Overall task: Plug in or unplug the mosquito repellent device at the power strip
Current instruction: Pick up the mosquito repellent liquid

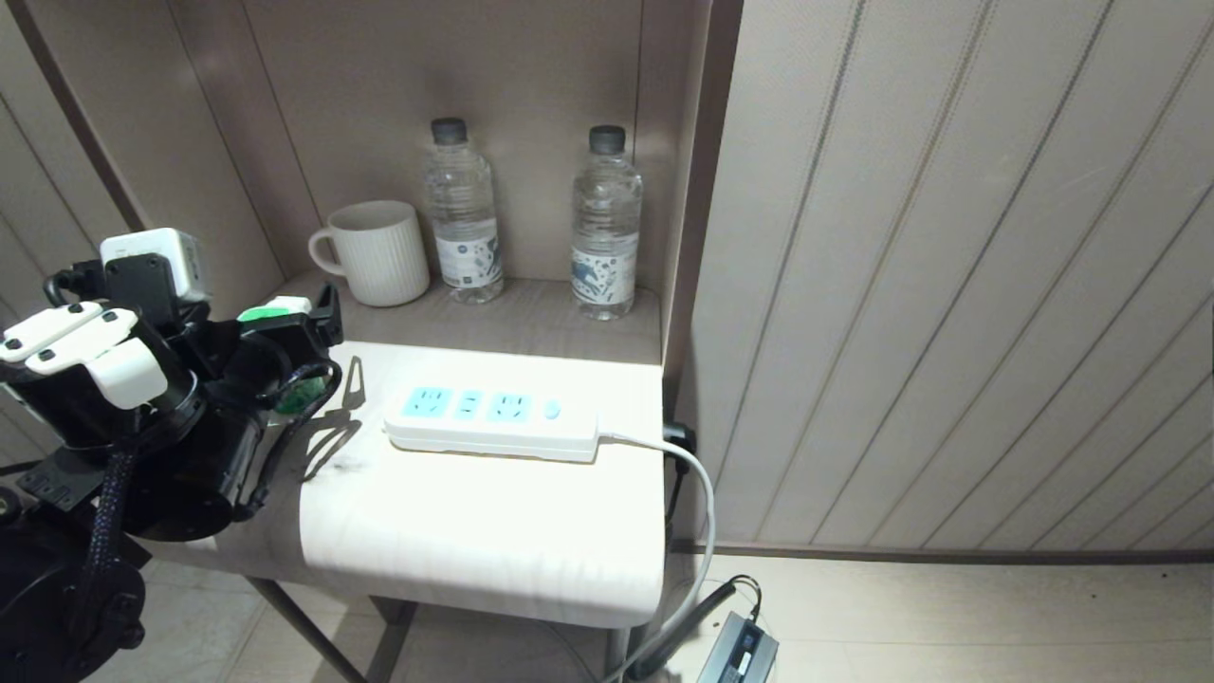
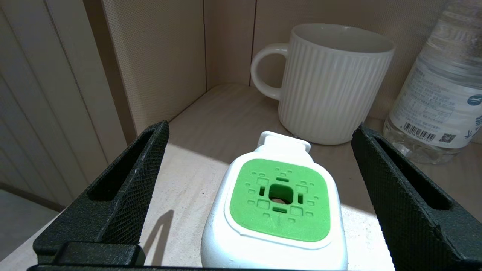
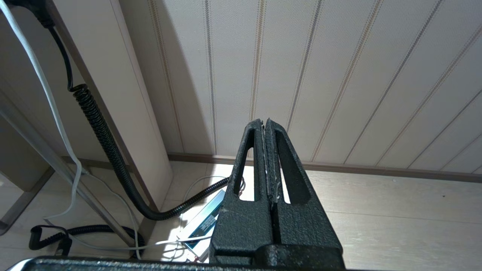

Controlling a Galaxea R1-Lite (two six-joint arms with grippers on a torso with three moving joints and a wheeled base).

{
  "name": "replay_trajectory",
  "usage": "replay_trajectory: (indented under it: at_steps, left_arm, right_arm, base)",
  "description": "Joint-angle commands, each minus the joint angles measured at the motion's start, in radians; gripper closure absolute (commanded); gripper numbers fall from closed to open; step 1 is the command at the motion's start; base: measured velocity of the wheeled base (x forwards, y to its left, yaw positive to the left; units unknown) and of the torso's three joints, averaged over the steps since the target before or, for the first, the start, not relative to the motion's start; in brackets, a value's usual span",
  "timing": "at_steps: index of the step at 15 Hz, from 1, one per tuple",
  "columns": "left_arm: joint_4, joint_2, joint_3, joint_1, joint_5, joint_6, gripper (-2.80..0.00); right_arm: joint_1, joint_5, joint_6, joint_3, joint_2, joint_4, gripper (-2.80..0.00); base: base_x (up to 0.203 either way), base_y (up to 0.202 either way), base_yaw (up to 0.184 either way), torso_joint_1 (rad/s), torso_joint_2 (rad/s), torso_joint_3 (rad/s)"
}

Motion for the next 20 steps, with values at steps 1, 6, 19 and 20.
replay_trajectory:
  at_steps: [1, 6, 19, 20]
  left_arm:
    - [-0.008, 0.002, -0.002, 0.0, 0.002, 0.0, -2.8]
    - [-0.008, -0.003, -0.006, 0.0, 0.004, 0.0, -2.8]
    - [-0.003, -0.031, -0.009, -0.003, 0.007, 0.012, 0.0]
    - [0.016, -0.067, -0.02, -0.003, 0.009, 0.03, 0.0]
  right_arm:
    - [0.0, 0.0, 0.0, 0.0, 0.0, 0.0, 0.0]
    - [-0.001, 0.0, 0.0, 0.0, 0.0, 0.0, 0.0]
    - [-0.001, 0.0, 0.0, 0.0, 0.0, 0.0, 0.0]
    - [-0.001, 0.0, 0.0, 0.0, 0.0, 0.0, 0.0]
  base:
    - [0.0, 0.0, 0.0, 0.0, 0.0, 0.0]
    - [0.0, 0.0, 0.0, 0.0, 0.0, 0.0]
    - [0.0, 0.0, 0.0, 0.0, 0.0, 0.0]
    - [0.0, 0.0, 0.0, 0.0, 0.0, 0.0]
